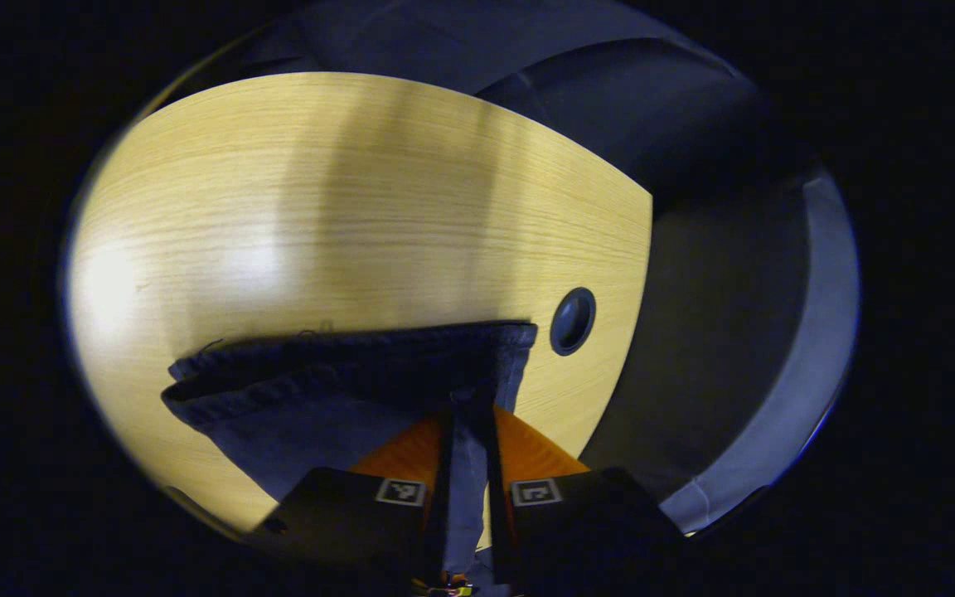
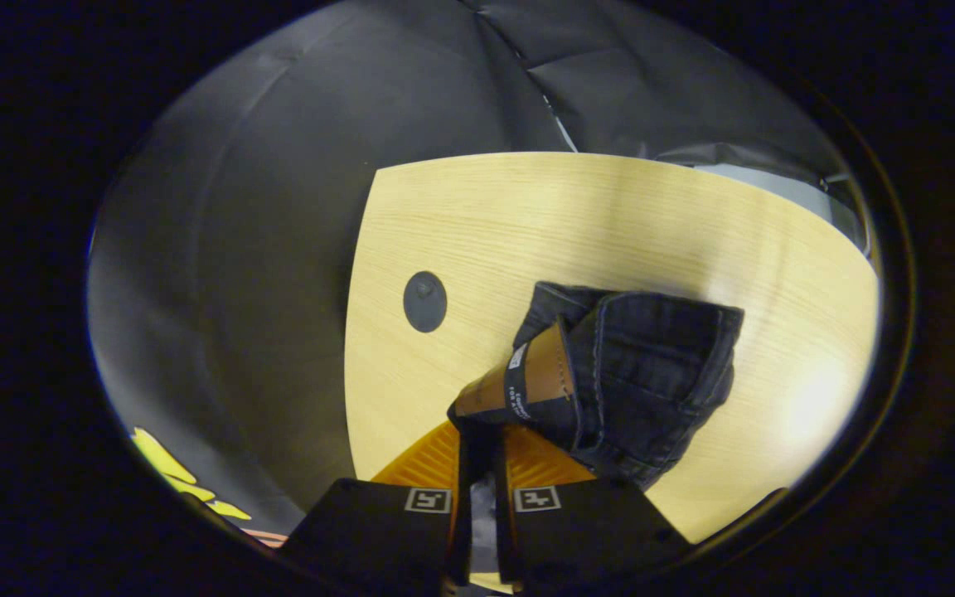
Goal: Grasp the waist and the cuffs of the jeans and fold them to make the two legs overlap; first hold the waist and fold one-third of the jeans toward the cuffs, then hold the cuffs and fold the remaining one-third in the same direction to finish folding.
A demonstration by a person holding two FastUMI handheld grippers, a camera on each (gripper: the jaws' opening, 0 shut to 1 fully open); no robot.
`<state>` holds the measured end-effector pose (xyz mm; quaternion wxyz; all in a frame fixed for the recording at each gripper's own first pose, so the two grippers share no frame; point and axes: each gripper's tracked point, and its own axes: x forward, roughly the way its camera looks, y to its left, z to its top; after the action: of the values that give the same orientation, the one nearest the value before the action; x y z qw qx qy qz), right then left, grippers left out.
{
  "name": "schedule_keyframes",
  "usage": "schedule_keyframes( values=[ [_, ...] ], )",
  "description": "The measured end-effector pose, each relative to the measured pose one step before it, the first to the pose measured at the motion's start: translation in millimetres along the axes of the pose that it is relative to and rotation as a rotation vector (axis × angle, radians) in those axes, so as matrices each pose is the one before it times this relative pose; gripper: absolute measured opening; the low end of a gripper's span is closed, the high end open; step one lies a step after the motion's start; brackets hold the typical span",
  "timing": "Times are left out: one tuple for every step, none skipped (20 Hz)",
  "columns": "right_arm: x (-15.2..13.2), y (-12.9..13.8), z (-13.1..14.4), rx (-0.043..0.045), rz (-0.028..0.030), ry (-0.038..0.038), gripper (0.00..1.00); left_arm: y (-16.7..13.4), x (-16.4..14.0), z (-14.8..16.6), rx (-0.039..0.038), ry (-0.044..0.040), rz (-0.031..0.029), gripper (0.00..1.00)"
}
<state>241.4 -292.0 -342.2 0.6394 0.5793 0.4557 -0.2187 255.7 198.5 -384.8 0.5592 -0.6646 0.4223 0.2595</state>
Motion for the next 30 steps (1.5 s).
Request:
schedule_keyframes(
  values=[
    [0.53,0.3,-1.68,-0.01582,-0.00901,-0.00439,0.19,-4.1,-2.04,-0.51,0.03469,0.00091,0.0132,0.27],
    [-1.05,7.03,-1.11,-0.00923,0.02186,-0.00843,0.2,-2.34,-3.31,-2.61,0.0254,-0.00389,0.01006,0.63],
    [-3.06,7.73,0.4,-0.00573,0.03074,-0.01756,0.25,-1.2,-4.72,-1.96,0.02292,-0.00263,0.01916,0.54],
    [-5.87,7.57,3.22,-0.01755,0.0216,-0.02115,0.39,-1.65,-5.6,-2.44,0.0155,-0.00356,0.01346,0.69],
    [-4.31,3.02,-0.67,-0.03701,0.00439,-0.01833,0.53,-2.3,-8.06,-1.02,0.01126,0.00031,0.0075,0.84],
    [-8.58,5.57,-1.87,-0.04277,0.00504,-0.01916,0.66,-5.3,-9.13,-2.04,0.0062,0.00102,-0.00863,1.0],
    [-8.45,3.12,-0.6,-0.04619,-0.00289,-0.01863,0.8,-4.37,-3.92,-1.67,0.0113,0.00146,-0.01595,0.98],
    [-13.05,2.54,-0.03,-0.05453,0.00072,-0.02314,0.85,-6.97,-10.06,-3.49,0.02583,-0.00339,-0.01634,0.98],
    [-12.77,2.39,0.21,-0.06476,0.00292,-0.02455,0.9,-9.39,-13.91,-0.83,0.04447,-0.0141,-0.01528,0.99],
    [-15.06,1.83,-0.37,-0.0687,0.0065,-0.03004,0.9,-6.69,-13.08,-2.94,0.06276,-0.01733,-0.00695,0.99],
    [-13.65,2.03,-2.3,-0.07041,0.00896,-0.0311,0.9,-7.65,-14.12,-3.32,0.077,-0.0204,-0.01264,0.99],
    [-14.62,-0.53,-1.1,-0.06799,0.01023,-0.04243,0.82,-7.6,-15.04,-4.72,0.08493,-0.02475,-0.01174,0.99],
    [-16.11,-0.98,2.03,-0.07312,0.00088,-0.05933,0.9,-8.45,-17.24,-4.85,0.08581,-0.03452,-0.00813,0.99],
    [-17.73,-2.12,-1.16,-0.08086,-0.00062,-0.05187,0.92,-5.09,-15.48,-9.66,0.07702,-0.04173,-0.01968,1.0],
    [-21.58,-2.58,-3.35,-0.07799,0.00103,-0.0444,0.94,-10.09,-17.81,-7.49,0.08072,-0.04052,-0.02532,1.0],
    [-19.15,0.35,-3.47,-0.07961,0.00658,-0.04325,0.86,-12.26,-17.23,-6.33,0.09404,-0.04388,-0.03206,0.99],
    [-21.49,2.41,-3.69,-0.07992,0.01074,-0.03508,0.86,-13.9,-17.08,-5.61,0.10315,-0.04219,-0.03868,0.99],
    [-21.0,2.63,-2.68,-0.06926,0.01048,-0.03821,0.86,-10.21,-18.13,-8.09,0.12712,-0.05117,-0.0074,0.99],
    [-19.23,8.48,-0.84,-0.06061,0.01639,-0.03989,0.94,-11.35,-14.47,-2.76,0.10381,-0.05883,-0.00864,1.0],
    [-18.53,5.42,1.92,-0.04944,0.00694,-0.03948,0.95,-9.93,-14.89,-3.47,0.08744,-0.05985,-0.01739,0.99],
    [-18.04,5.71,3.33,-0.03333,0.00848,-0.04097,0.95,-9.77,-15.39,0.63,0.06981,-0.05868,-0.00703,0.99],
    [-17.76,6.24,0.67,-0.01927,0.0099,-0.0291,0.96,-12.46,-14.08,2.9,0.06001,-0.05008,-0.00851,0.99],
    [-14.23,4.2,0.48,-0.00884,0.00906,-0.01875,0.96,-12.52,-11.2,2.53,0.0427,-0.0364,-0.00644,0.99],
    [-10.78,1.25,-0.63,-0.00456,0.00236,-0.01448,0.97,-9.66,-8.49,-5.81,0.02889,-0.01417,-0.01737,0.98],
    [-1.49,-2.08,-5.17,-0.00161,-0.00356,-0.00582,0.97,-6.33,-8.22,-7.66,0.0206,-0.00011,0.00197,0.98],
    [-4.71,-1.14,-4.75,0.00588,-0.00415,-0.00037,0.97,-6.99,-6.72,-10.32,0.00818,0.00509,0.00333,0.99],
    [-1.7,-2.29,-4.25,0.01708,-0.00456,0.00194,0.97,-10.4,-11.17,-10.61,0.00473,-0.00303,-0.00006,0.99],
    [-2.15,-5.32,-5.9,0.02053,-0.00451,0.00644,0.97,-5.28,-8.37,-4.78,0.00703,-0.0065,0.00268,0.99],
    [-0.26,-6.75,-6.85,0.01837,-0.00792,0.01338,1.0,-3.46,-4.86,-2.28,0.00573,-0.00759,0.00421,0.99],
    [1.86,-8.42,-6.58,0.0148,-0.01669,0.01086,0.97,-1.48,-6.43,-1.39,0.00766,-0.0077,0.00565,0.99]
  ],
)
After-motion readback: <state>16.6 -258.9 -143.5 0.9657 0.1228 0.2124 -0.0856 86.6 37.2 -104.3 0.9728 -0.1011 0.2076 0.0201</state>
